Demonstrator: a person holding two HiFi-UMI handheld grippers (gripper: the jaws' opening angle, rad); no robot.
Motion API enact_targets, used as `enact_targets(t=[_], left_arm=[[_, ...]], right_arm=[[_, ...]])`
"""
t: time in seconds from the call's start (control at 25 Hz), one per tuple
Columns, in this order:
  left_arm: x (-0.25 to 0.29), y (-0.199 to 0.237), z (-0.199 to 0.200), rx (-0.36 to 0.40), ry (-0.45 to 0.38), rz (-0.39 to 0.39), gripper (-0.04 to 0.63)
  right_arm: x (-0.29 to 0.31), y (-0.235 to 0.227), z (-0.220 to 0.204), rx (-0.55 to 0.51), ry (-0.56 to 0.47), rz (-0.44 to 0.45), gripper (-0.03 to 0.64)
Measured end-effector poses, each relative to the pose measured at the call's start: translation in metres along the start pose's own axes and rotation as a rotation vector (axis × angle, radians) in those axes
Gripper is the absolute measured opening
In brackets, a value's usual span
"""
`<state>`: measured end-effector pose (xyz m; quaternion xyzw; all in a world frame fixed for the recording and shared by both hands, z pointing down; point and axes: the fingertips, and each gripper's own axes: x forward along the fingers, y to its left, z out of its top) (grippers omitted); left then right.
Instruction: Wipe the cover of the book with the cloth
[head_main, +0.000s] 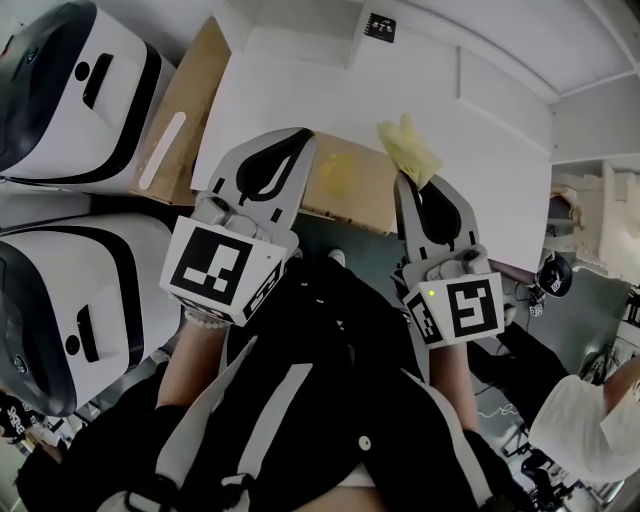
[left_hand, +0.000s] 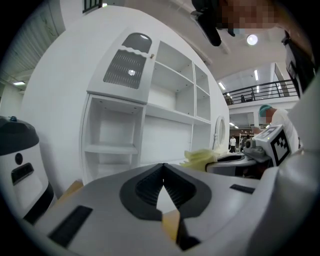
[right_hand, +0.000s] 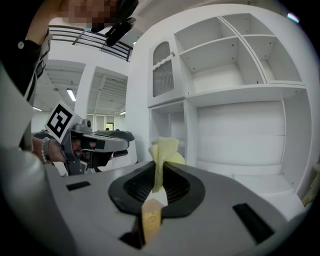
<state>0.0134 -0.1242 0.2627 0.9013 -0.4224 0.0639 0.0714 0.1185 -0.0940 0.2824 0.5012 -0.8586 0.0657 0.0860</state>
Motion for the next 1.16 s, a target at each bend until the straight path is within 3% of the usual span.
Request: enact_targets(t=[1.16], left_arm=[[0.0006, -0.0012, 0.0000, -0.025, 0.009, -0.036, 0.002]], right_arm=[[0.0029, 0.0041, 0.0029, -0.003, 0.009, 0.000, 0.035]])
